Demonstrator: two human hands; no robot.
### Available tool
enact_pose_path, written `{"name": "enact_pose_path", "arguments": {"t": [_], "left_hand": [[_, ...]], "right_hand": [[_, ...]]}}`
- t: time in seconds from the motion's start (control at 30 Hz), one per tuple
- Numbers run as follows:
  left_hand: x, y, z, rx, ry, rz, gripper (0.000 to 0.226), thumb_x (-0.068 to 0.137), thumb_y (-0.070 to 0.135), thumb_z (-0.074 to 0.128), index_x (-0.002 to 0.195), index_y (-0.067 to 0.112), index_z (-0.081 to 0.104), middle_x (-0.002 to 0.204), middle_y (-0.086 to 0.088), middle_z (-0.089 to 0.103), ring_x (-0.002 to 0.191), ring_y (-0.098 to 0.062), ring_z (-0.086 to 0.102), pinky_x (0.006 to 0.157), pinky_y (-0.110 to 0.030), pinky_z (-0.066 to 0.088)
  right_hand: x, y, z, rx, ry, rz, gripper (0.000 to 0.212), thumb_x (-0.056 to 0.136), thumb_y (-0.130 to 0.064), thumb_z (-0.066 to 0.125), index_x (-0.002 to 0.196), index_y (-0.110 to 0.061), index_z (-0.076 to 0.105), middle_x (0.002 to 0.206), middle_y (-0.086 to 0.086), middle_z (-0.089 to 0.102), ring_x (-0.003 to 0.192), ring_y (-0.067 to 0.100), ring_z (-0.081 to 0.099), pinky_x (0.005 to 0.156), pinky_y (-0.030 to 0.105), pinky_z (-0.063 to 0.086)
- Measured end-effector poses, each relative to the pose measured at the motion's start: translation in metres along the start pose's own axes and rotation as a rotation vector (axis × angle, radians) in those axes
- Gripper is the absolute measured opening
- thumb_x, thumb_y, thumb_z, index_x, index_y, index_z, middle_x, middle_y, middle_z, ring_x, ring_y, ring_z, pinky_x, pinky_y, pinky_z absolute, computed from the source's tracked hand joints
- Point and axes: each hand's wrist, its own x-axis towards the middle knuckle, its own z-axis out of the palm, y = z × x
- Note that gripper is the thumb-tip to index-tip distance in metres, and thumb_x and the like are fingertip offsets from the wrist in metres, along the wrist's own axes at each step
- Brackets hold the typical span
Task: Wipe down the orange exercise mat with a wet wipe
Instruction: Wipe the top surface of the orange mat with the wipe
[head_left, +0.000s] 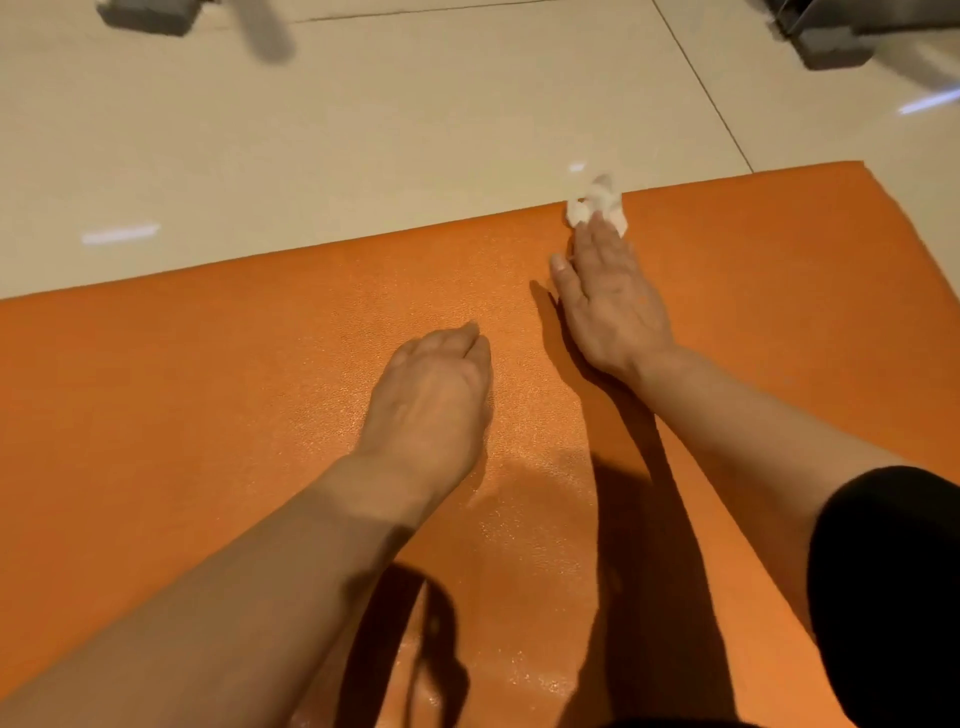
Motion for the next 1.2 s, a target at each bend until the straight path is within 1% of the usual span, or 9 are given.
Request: {"name": "enact_pose_path", "arguments": {"t": [0.17, 0.37, 0.57, 0.73, 0.8, 0.93, 1.0, 1.13, 1.2], "left_hand": [[-0.012, 0.005, 0.002, 0.004, 0.005, -0.027, 0.062, 0.097, 0.026, 0.051, 0.151, 0.015, 0.025, 0.159, -0.001, 0.02, 0.144, -0.017, 0.021, 0.117, -0.029, 0.013], [-0.031, 0.023, 0.004, 0.037, -0.071, 0.021, 0.066, 0.097, 0.03, 0.05, 0.153, 0.013, 0.018, 0.161, -0.001, 0.013, 0.146, -0.016, 0.016, 0.119, -0.034, 0.006], [-0.036, 0.041, 0.014, -0.002, -0.073, 0.006, 0.07, 0.094, 0.034, 0.056, 0.151, 0.014, 0.021, 0.159, -0.001, 0.019, 0.146, -0.015, 0.014, 0.119, -0.04, 0.006], [-0.052, 0.053, 0.019, -0.013, -0.123, -0.003, 0.083, 0.092, 0.042, 0.059, 0.154, 0.014, 0.012, 0.162, -0.002, 0.004, 0.149, -0.016, 0.005, 0.118, -0.045, -0.001], [-0.057, 0.055, 0.02, -0.017, -0.124, -0.012, 0.084, 0.091, 0.042, 0.059, 0.154, 0.014, 0.012, 0.162, -0.001, 0.004, 0.149, -0.016, 0.005, 0.118, -0.046, -0.001], [-0.063, 0.058, 0.023, -0.04, -0.109, -0.035, 0.082, 0.092, 0.041, 0.058, 0.154, 0.015, 0.012, 0.162, 0.0, 0.006, 0.149, -0.015, 0.005, 0.12, -0.045, 0.002], [-0.07, 0.061, 0.023, -0.054, -0.113, -0.039, 0.079, 0.094, 0.039, 0.057, 0.154, 0.015, 0.011, 0.162, 0.0, 0.004, 0.149, -0.015, 0.005, 0.119, -0.045, 0.0], [-0.082, 0.064, 0.025, -0.077, -0.114, -0.054, 0.073, 0.097, 0.029, 0.053, 0.154, 0.015, 0.01, 0.162, 0.0, 0.003, 0.148, -0.015, 0.005, 0.118, -0.045, -0.003], [-0.088, 0.064, 0.028, -0.083, -0.11, -0.061, 0.071, 0.097, 0.026, 0.051, 0.154, 0.015, 0.011, 0.162, 0.0, 0.003, 0.148, -0.014, 0.005, 0.118, -0.045, -0.003]], "right_hand": [[-0.033, -0.013, 0.007, -0.058, -0.158, -0.441, 0.063, 0.101, -0.048, 0.015, 0.155, -0.013, 0.014, 0.163, 0.003, 0.005, 0.149, 0.013, 0.002, 0.12, 0.028, -0.003], [-0.024, 0.033, -0.013, -0.164, -0.058, 0.022, 0.062, 0.105, -0.044, 0.017, 0.155, -0.009, 0.008, 0.163, 0.008, 0.0, 0.15, 0.018, -0.002, 0.118, 0.031, -0.006], [-0.07, -0.008, 0.007, -0.153, -0.162, -0.382, 0.061, 0.105, -0.043, 0.021, 0.155, -0.012, 0.009, 0.163, 0.005, -0.001, 0.15, 0.017, -0.002, 0.118, 0.027, -0.007], [-0.056, 0.042, -0.018, -0.162, -0.099, 0.052, 0.061, 0.105, -0.043, 0.016, 0.155, -0.011, 0.009, 0.163, 0.007, 0.0, 0.15, 0.018, -0.001, 0.118, 0.03, -0.006], [-0.064, 0.026, -0.014, -0.18, -0.125, -0.004, 0.061, 0.105, -0.043, 0.016, 0.155, -0.01, 0.009, 0.163, 0.009, -0.001, 0.15, 0.019, -0.003, 0.118, 0.03, -0.006], [-0.103, 0.003, -0.001, -0.148, -0.251, -0.428, 0.063, 0.102, -0.047, 0.014, 0.155, -0.012, 0.012, 0.163, 0.005, 0.0, 0.15, 0.016, -0.003, 0.119, 0.029, -0.007], [-0.104, 0.02, -0.006, -0.188, -0.229, -0.387, 0.065, 0.099, -0.048, 0.012, 0.155, -0.014, 0.011, 0.163, 0.003, 0.0, 0.15, 0.015, -0.001, 0.119, 0.03, -0.007], [-0.103, 0.029, -0.006, -0.213, -0.138, -0.039, 0.061, 0.104, -0.044, 0.016, 0.155, -0.013, 0.006, 0.163, 0.005, -0.004, 0.15, 0.018, -0.004, 0.119, 0.031, -0.008], [-0.117, 0.009, 0.003, -0.177, -0.151, -0.117, 0.061, 0.104, -0.044, 0.017, 0.155, -0.012, 0.009, 0.163, 0.006, -0.003, 0.15, 0.019, -0.004, 0.117, 0.03, -0.01]]}}
